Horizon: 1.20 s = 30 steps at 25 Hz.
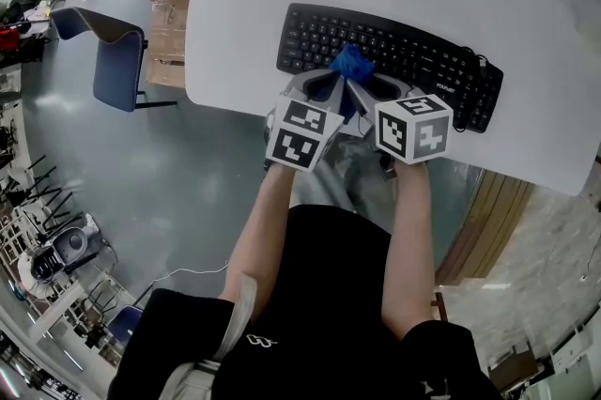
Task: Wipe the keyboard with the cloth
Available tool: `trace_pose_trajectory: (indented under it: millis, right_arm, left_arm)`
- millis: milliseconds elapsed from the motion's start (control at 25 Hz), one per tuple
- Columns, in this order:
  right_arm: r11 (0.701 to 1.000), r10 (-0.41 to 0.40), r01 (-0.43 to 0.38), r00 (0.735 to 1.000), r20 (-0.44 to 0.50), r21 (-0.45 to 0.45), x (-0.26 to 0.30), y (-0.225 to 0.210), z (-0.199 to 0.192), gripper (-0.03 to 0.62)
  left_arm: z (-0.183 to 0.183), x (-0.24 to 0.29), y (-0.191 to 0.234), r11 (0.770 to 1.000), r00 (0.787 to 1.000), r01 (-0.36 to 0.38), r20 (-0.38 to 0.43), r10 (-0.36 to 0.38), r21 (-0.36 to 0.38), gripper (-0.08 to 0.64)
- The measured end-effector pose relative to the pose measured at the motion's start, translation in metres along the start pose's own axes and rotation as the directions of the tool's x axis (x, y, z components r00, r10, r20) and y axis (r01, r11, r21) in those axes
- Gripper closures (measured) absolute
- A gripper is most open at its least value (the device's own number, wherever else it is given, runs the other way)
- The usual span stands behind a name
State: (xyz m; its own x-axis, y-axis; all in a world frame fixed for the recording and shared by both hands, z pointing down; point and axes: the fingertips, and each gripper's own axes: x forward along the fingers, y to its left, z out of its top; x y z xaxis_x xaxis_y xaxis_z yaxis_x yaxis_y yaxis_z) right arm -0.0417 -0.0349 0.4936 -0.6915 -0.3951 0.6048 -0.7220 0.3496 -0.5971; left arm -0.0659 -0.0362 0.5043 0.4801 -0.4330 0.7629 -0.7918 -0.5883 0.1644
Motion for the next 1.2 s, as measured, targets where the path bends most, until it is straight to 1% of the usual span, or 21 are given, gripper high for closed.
trace_pose_trajectory:
  millis: [640, 1200]
  right_arm:
    - [0.998, -0.046, 0.044, 0.998, 0.045, 0.049, -0.027, -0.024, -0.006, 0.502]
    - [0.991, -0.094, 0.084, 0.991, 0.090, 0.105, -0.056, -0.047, -0.011, 0.500]
  left_arm:
    - [0.010, 0.016, -0.032, 0.996, 0.998, 0.058, -0.011, -0.057, 0.062, 0.561]
    - [0.021, 0.030, -0.064, 0.984, 0.992, 0.122, -0.029, -0.119, 0.131, 0.561]
